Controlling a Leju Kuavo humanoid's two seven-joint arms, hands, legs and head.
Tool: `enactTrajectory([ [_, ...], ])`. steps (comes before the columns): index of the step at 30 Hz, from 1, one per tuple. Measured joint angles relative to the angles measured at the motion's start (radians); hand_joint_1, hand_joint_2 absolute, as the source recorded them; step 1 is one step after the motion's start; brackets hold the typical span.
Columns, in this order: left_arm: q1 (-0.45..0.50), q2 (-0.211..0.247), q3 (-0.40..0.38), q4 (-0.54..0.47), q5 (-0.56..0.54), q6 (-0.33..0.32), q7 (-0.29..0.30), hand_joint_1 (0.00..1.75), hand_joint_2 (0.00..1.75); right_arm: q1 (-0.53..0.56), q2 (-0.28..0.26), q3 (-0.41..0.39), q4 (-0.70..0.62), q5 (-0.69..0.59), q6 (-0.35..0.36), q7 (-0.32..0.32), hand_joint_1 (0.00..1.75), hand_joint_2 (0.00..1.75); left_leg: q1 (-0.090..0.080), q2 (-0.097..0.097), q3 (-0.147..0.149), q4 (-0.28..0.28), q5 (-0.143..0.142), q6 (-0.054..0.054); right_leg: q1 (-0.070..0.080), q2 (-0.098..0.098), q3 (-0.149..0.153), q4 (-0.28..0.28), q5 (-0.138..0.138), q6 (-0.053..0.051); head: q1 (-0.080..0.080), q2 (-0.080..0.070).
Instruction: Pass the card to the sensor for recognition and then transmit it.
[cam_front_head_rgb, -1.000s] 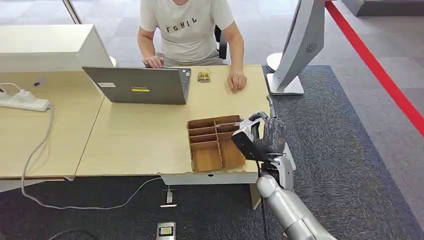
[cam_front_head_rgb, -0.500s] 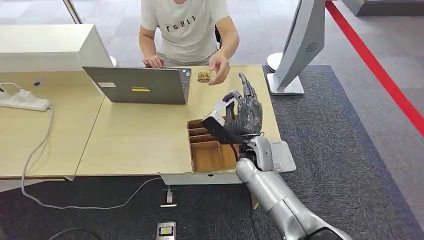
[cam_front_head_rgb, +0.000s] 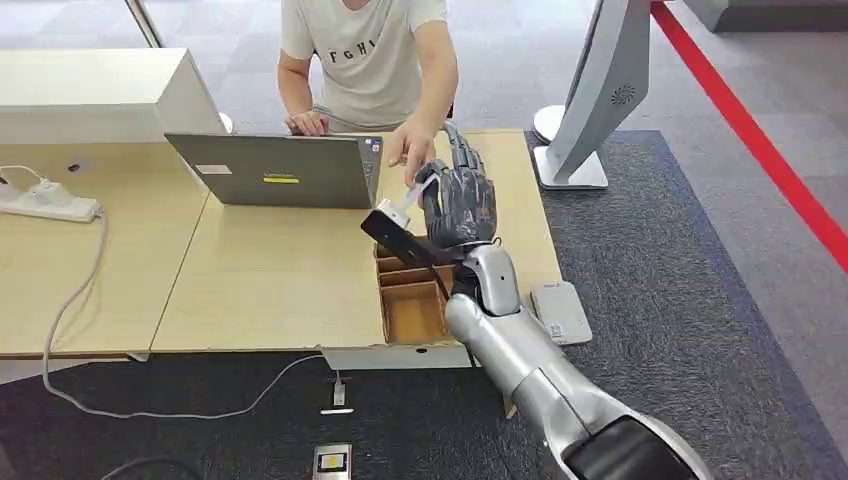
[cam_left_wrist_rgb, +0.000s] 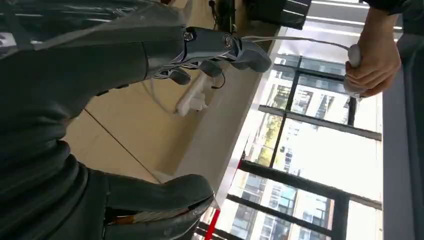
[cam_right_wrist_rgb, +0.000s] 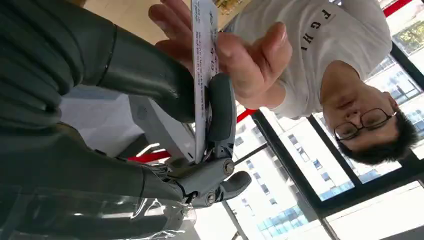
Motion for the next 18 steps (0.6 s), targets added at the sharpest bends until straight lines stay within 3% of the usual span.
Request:
enactTrajectory([
  [13,0.001,-0.001,-0.015,0.009,-0.027,0.092,0.000,0.02,1.75,-0.048,0.027,0.000,0.102,0.075,0.000,0.059,1.75,1.75,0.000,0.000,0.000,0.000,0.000,0.000,0.000,0.000,0.000,0.000,0.000,0.000,0.000,0.000],
  [14,0.002,-0.005,-0.015,0.010,-0.036,0.093,0.000,0.02,1.75,-0.050,0.028,0.000,0.107,0.079,0.000,0.059,0.07,1.75,0.000,0.000,0.000,0.000,0.000,0.000,0.000,0.000,0.000,0.000,0.000,0.000,0.000,0.000],
  [18,0.001,-0.024,-0.022,0.017,-0.061,0.095,0.000,0.02,1.75,-0.056,0.035,0.000,0.130,0.091,0.001,0.059,0.00,1.75,0.000,0.000,0.000,0.000,0.000,0.000,0.000,0.000,0.000,0.000,0.000,0.000,0.000,0.000],
])
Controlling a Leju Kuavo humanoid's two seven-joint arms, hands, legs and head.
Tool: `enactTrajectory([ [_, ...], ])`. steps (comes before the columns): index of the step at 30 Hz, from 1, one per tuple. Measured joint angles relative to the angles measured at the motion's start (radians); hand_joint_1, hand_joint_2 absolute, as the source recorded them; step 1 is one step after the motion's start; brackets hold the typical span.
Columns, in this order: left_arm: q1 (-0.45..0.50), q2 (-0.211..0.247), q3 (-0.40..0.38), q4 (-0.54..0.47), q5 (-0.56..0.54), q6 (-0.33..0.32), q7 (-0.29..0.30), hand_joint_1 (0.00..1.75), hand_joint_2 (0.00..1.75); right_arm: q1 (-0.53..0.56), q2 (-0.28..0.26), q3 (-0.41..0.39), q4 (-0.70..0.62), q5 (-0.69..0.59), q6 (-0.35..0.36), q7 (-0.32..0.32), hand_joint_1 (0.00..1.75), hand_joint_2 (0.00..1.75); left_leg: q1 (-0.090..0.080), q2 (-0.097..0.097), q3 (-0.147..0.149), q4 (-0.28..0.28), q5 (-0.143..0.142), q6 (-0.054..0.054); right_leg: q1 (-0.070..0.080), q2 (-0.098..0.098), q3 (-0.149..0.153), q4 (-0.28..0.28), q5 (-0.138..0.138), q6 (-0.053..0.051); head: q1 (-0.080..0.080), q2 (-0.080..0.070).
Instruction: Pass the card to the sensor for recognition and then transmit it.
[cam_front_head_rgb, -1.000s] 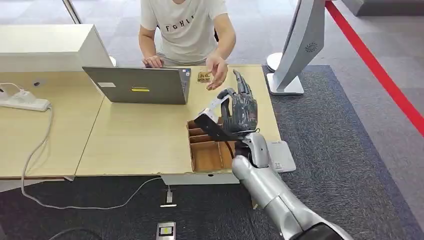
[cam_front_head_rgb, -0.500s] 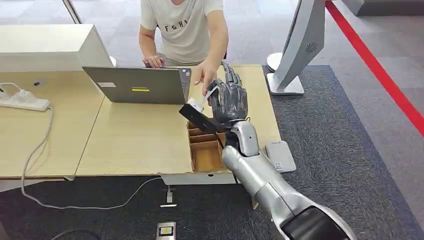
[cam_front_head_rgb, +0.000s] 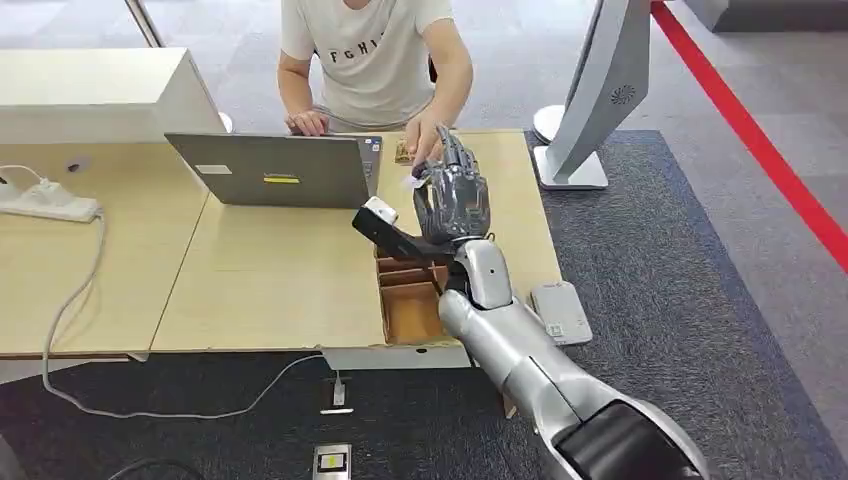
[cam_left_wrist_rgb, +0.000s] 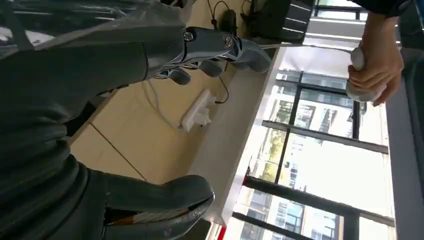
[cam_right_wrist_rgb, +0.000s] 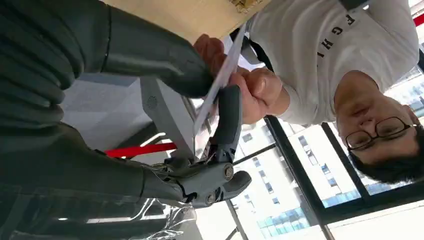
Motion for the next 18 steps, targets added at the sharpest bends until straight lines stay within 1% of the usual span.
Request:
enactTrajectory([
  [6,0.002,-0.011,-0.018,0.011,-0.039,0.000,0.000,0.02,1.75,-0.001,0.021,0.004,0.027,0.034,0.011,-0.020,0.00,1.75,0.000,0.000,0.000,0.000,0.000,0.000,0.000,0.000,0.000,0.000,0.000,0.000,0.000,0.000],
  [8,0.004,-0.012,-0.022,0.016,-0.050,0.000,0.000,0.02,1.75,-0.001,0.024,0.005,0.032,0.036,0.014,-0.038,0.00,1.75,0.000,0.000,0.000,0.000,0.000,0.000,0.000,0.000,0.000,0.000,0.000,0.000,0.000,0.000],
  [13,0.015,-0.012,-0.054,0.032,-0.080,0.000,0.000,0.02,1.75,0.022,0.031,0.005,0.011,-0.013,0.019,-0.146,0.00,1.75,0.000,0.000,0.000,0.000,0.000,0.000,0.000,0.000,0.000,0.000,0.000,0.000,0.000,0.000],
  [15,0.020,-0.012,-0.069,0.039,-0.082,0.000,0.000,0.02,1.75,0.042,0.031,0.005,-0.012,-0.024,0.027,-0.169,0.00,1.75,0.000,0.000,0.000,0.000,0.000,0.000,0.000,0.000,-0.001,-0.001,0.000,0.000,0.000,0.000],
  [18,0.024,-0.012,-0.084,0.051,-0.093,0.000,0.000,0.02,1.75,0.093,0.019,0.005,-0.068,-0.050,0.052,-0.187,0.00,1.75,0.000,0.000,0.000,0.000,0.000,0.000,0.000,0.000,0.000,-0.001,0.000,0.000,0.000,0.000],
])
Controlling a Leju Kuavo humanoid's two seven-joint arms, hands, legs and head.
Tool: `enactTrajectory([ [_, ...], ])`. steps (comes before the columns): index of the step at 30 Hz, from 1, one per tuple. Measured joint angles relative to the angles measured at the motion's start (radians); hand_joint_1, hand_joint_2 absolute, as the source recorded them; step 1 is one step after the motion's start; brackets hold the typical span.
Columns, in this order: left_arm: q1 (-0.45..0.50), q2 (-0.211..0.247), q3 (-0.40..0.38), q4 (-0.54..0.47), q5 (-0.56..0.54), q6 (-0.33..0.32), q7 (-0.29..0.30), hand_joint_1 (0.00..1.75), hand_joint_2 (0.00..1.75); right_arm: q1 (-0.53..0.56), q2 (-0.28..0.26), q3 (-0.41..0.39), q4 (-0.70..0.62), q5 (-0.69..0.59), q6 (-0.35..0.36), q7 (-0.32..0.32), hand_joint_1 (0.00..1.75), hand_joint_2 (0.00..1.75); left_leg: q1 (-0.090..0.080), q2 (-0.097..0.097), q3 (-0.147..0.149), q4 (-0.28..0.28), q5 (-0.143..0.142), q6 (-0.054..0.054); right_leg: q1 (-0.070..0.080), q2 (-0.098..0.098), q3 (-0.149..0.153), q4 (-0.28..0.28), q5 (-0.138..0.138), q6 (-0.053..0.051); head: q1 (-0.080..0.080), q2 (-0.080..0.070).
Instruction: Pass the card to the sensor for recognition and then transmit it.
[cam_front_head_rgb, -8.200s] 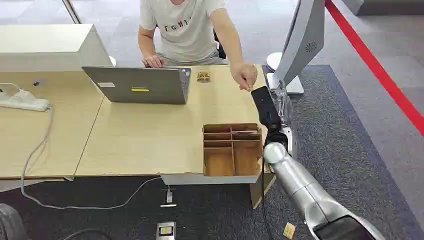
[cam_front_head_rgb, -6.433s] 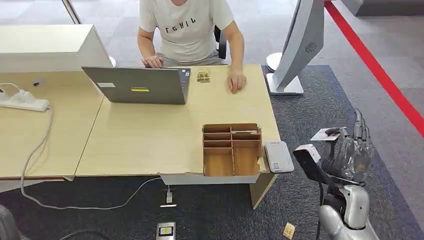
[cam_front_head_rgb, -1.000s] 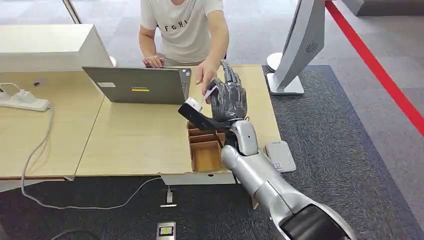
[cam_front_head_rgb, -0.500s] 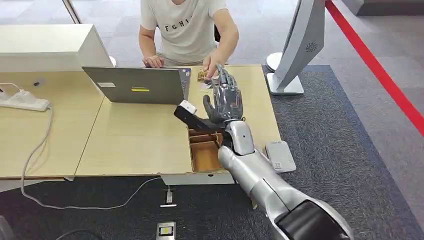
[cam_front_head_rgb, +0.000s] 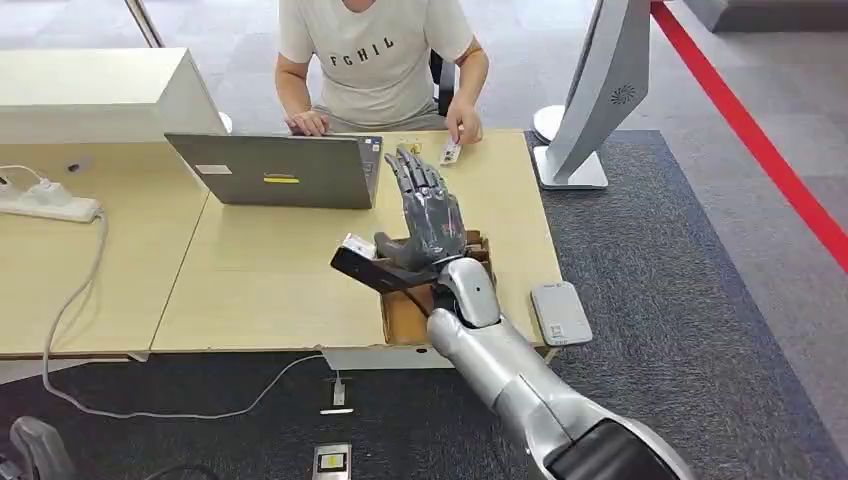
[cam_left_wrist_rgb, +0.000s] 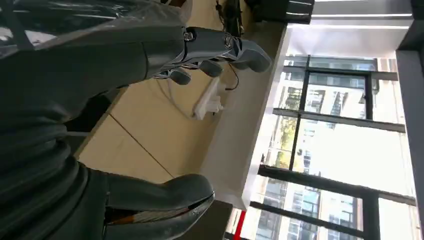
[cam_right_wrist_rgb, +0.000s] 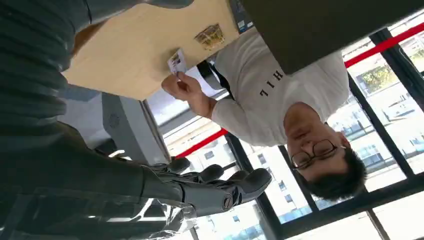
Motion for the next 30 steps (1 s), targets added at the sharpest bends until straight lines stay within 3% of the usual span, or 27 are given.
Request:
enactTrajectory([
  [8,0.019,-0.003,-0.032,0.026,-0.025,0.000,0.000,0.02,1.75,0.127,-0.072,-0.009,-0.165,-0.067,0.000,-0.014,0.00,1.75,0.000,0.000,0.000,0.000,0.000,0.000,0.000,0.000,0.000,-0.001,0.000,0.000,0.000,0.000],
  [15,0.019,-0.010,-0.030,0.031,-0.004,0.000,0.000,0.02,1.75,0.222,-0.172,-0.038,-0.306,-0.001,0.006,0.100,0.00,1.75,0.000,0.000,0.000,0.000,0.000,0.000,0.000,0.000,0.000,-0.001,0.000,0.000,0.000,0.000],
  [21,0.007,0.021,-0.013,0.006,0.110,0.000,0.000,0.02,1.75,0.267,-0.262,-0.074,-0.373,0.107,0.001,0.198,0.00,1.75,0.000,0.000,0.000,0.000,0.000,0.000,0.000,0.000,0.000,-0.001,0.000,0.000,0.000,0.000],
  [30,-0.011,0.048,0.021,-0.031,0.188,-0.018,0.000,0.02,1.75,0.329,-0.360,-0.105,-0.458,0.166,0.008,0.254,0.00,1.75,0.000,0.000,0.000,0.000,0.000,0.000,0.000,0.000,0.000,-0.001,0.000,0.000,0.000,0.000],
])
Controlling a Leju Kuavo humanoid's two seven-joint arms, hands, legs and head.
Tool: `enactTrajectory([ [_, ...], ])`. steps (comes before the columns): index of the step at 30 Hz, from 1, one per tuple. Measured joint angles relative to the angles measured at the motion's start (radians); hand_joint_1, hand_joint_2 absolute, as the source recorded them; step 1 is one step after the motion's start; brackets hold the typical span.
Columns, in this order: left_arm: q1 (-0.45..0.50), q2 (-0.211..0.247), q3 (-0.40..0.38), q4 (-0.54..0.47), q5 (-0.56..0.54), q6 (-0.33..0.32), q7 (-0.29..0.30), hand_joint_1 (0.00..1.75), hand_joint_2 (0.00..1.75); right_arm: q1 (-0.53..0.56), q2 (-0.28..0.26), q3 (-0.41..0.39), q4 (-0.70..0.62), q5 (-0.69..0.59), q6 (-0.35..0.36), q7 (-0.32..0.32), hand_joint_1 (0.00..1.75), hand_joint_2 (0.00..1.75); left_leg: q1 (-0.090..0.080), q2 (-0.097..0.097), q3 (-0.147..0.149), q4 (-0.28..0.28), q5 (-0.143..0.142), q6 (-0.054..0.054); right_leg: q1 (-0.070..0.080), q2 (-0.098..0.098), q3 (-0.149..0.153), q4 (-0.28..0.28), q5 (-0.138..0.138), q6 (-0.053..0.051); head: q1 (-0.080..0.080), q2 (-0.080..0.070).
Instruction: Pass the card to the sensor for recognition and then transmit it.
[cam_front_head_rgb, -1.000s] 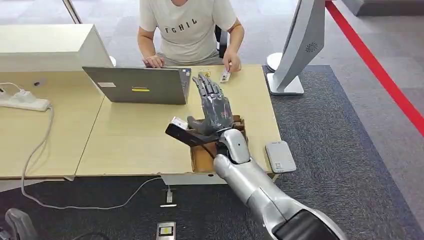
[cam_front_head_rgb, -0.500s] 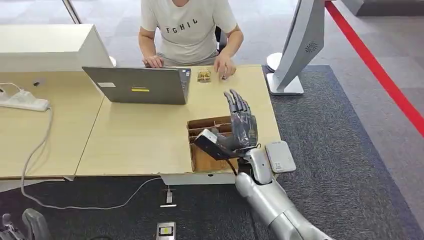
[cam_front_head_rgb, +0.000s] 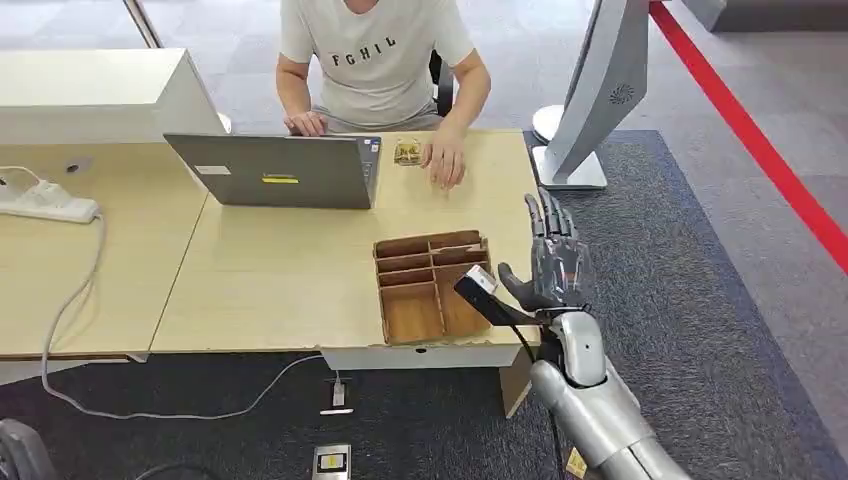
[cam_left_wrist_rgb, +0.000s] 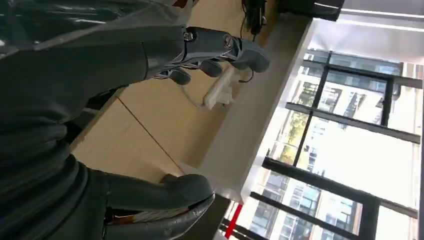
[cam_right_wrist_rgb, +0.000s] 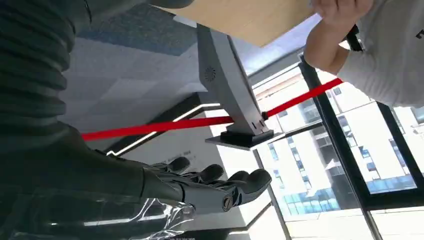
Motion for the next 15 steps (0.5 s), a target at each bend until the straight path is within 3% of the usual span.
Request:
enactTrajectory([
  [15,-0.009,0.011,0.022,-0.021,0.007,-0.006,0.000,0.02,1.75,0.027,-0.053,-0.003,-0.064,0.001,0.006,0.001,0.00,1.75,0.000,0.000,0.000,0.000,0.000,0.000,0.000,0.000,0.000,0.000,0.000,0.000,0.000,0.000],
])
